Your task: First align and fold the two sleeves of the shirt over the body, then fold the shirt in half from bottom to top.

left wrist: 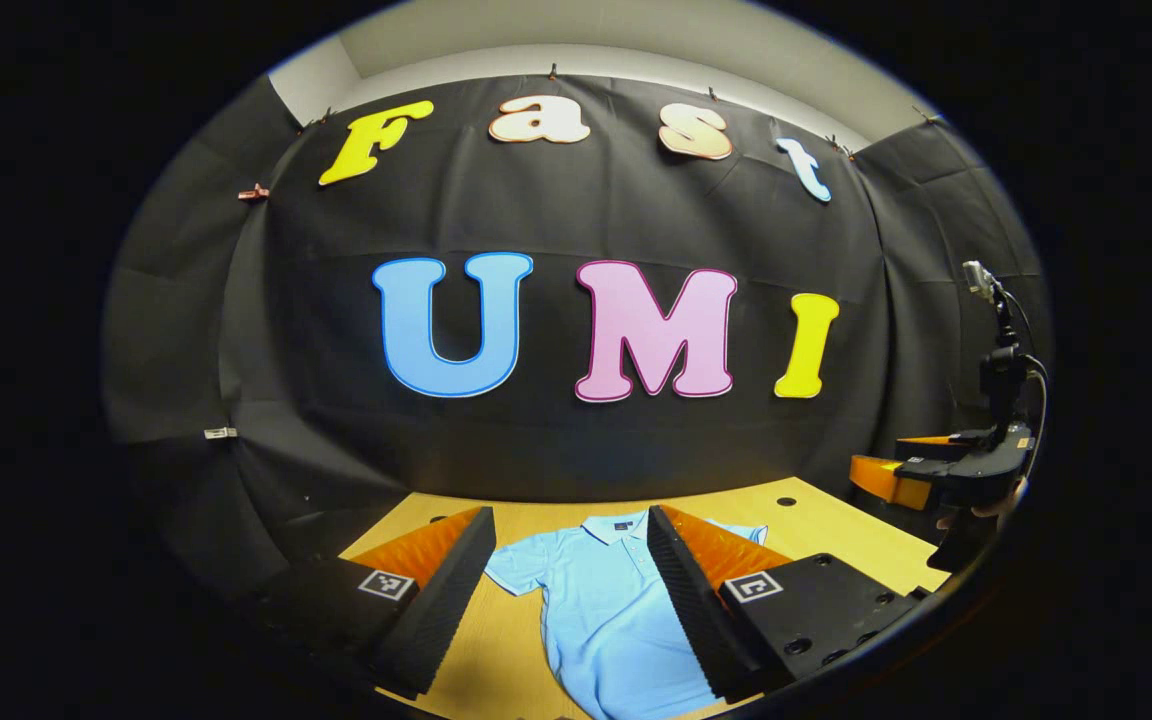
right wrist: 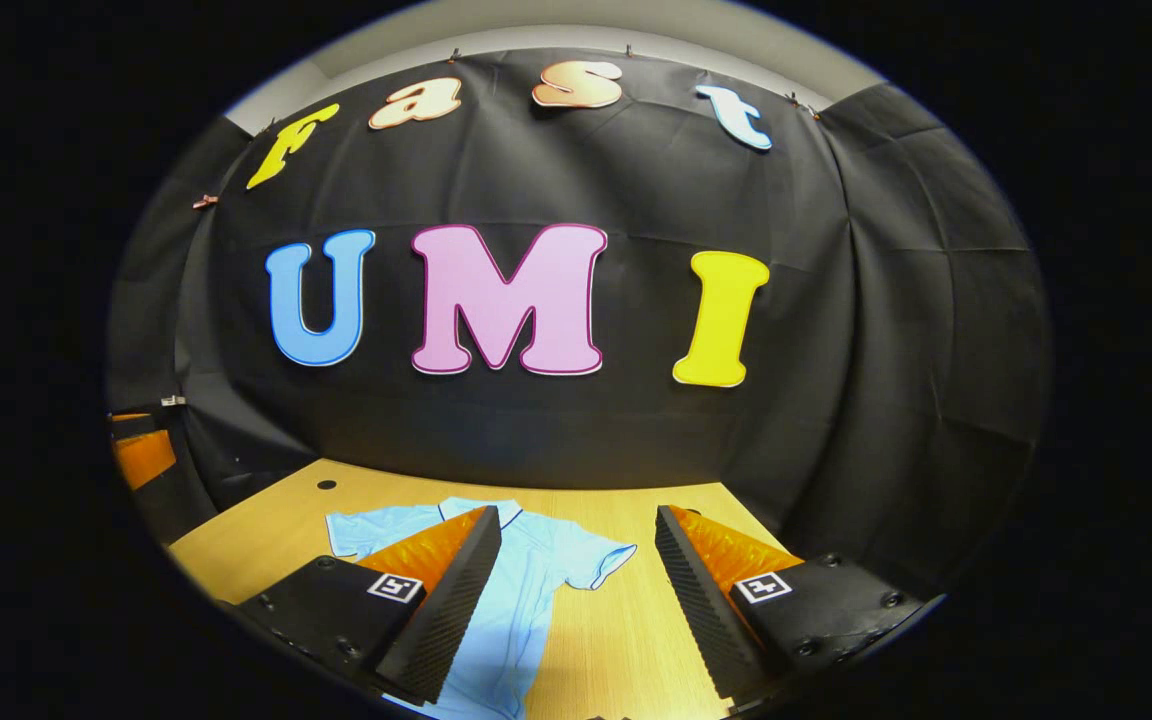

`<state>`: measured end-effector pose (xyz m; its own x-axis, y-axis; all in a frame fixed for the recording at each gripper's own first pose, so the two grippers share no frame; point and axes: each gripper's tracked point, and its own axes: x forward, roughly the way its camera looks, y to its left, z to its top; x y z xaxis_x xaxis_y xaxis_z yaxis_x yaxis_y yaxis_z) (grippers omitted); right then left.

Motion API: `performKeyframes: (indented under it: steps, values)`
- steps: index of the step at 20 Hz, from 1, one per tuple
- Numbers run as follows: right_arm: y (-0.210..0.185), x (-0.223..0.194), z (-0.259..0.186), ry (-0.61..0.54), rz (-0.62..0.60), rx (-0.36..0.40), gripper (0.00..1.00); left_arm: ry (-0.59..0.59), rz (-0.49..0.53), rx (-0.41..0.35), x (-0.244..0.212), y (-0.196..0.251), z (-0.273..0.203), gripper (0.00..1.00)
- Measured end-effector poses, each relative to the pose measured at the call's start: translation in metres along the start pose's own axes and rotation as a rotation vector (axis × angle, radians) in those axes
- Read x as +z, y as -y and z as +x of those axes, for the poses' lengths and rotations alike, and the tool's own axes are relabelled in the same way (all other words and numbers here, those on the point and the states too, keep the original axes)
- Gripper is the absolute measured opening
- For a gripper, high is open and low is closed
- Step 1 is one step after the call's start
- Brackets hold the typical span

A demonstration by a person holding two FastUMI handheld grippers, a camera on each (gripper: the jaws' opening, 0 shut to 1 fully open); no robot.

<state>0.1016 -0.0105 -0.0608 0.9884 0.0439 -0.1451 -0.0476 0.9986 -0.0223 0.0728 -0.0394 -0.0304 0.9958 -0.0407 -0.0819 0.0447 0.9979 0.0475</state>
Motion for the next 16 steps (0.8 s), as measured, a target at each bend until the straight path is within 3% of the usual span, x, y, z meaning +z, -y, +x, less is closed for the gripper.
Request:
performKeyframes:
  steps: [8, 16]
  values:
    - [0.012, -0.056, 0.117, -0.149, -0.001, 0.026, 0.97, -0.060, -0.018, 0.094, -0.015, -0.016, 0.061, 0.97]
    - [0.040, -0.136, 0.208, -0.352, 0.041, -0.014, 0.97, -0.150, -0.030, 0.207, -0.042, -0.031, 0.095, 0.97]
